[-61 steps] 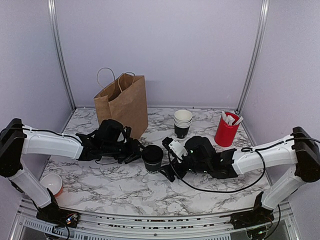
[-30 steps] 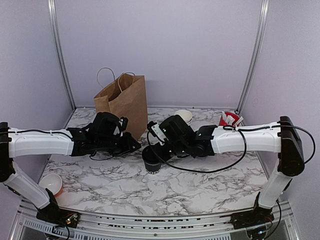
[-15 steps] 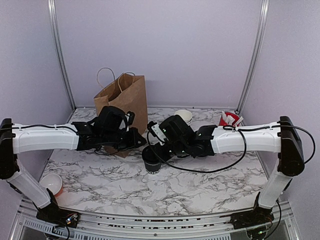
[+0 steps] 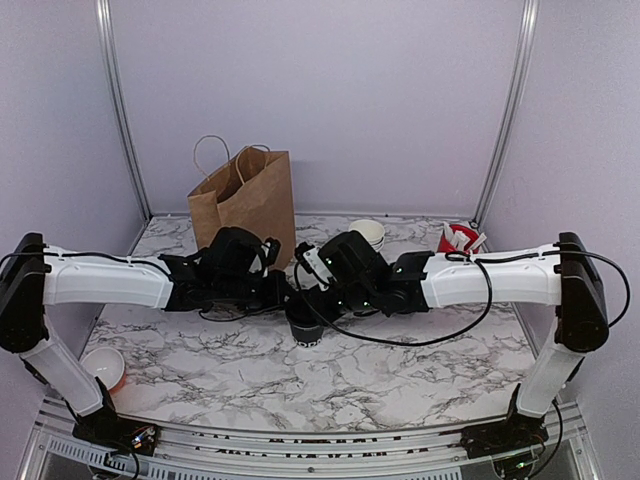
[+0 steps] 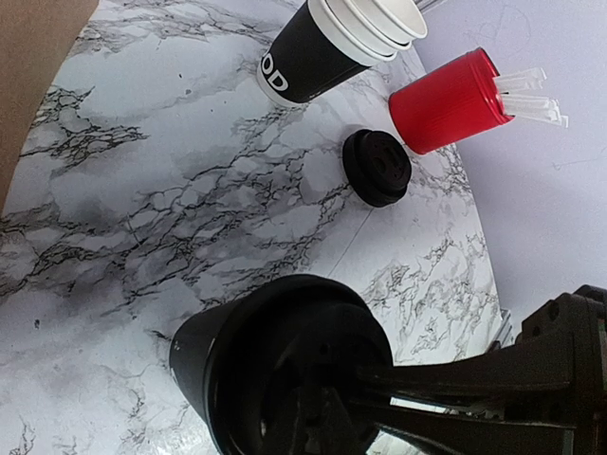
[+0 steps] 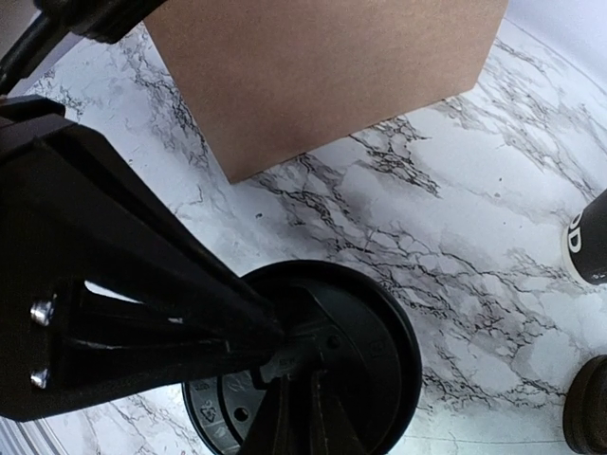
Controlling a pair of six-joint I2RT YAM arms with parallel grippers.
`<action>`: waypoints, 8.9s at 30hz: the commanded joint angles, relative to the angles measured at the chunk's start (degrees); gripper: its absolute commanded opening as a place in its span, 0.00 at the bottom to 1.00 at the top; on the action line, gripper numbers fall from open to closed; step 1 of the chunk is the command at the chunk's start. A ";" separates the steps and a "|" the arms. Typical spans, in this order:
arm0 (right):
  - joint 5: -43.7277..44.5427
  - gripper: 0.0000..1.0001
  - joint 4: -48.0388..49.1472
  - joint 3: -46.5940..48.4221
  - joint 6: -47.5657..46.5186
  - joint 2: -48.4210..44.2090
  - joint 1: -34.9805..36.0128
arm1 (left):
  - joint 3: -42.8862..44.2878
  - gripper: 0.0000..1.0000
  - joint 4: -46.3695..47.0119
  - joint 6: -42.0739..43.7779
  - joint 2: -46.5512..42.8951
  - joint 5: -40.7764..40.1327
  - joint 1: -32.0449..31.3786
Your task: Pack the takeout coffee
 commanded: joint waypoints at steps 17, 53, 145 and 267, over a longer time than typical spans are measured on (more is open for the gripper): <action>-6.33 0.22 0.27 -2.46 2.54 -8.25 -9.49 | 4.76 0.09 -9.62 4.19 1.50 -0.47 -0.70; -18.36 0.29 11.35 -12.35 9.47 1.99 -9.74 | 9.05 0.09 -11.46 7.06 5.49 0.72 -0.87; -5.50 0.53 -0.60 1.35 3.36 3.62 -4.04 | 1.94 0.14 -13.56 5.28 -3.08 -4.76 -2.02; -3.94 1.00 -6.99 9.56 -1.31 2.31 -6.80 | 6.85 0.39 -17.50 13.08 -11.08 -12.41 -2.65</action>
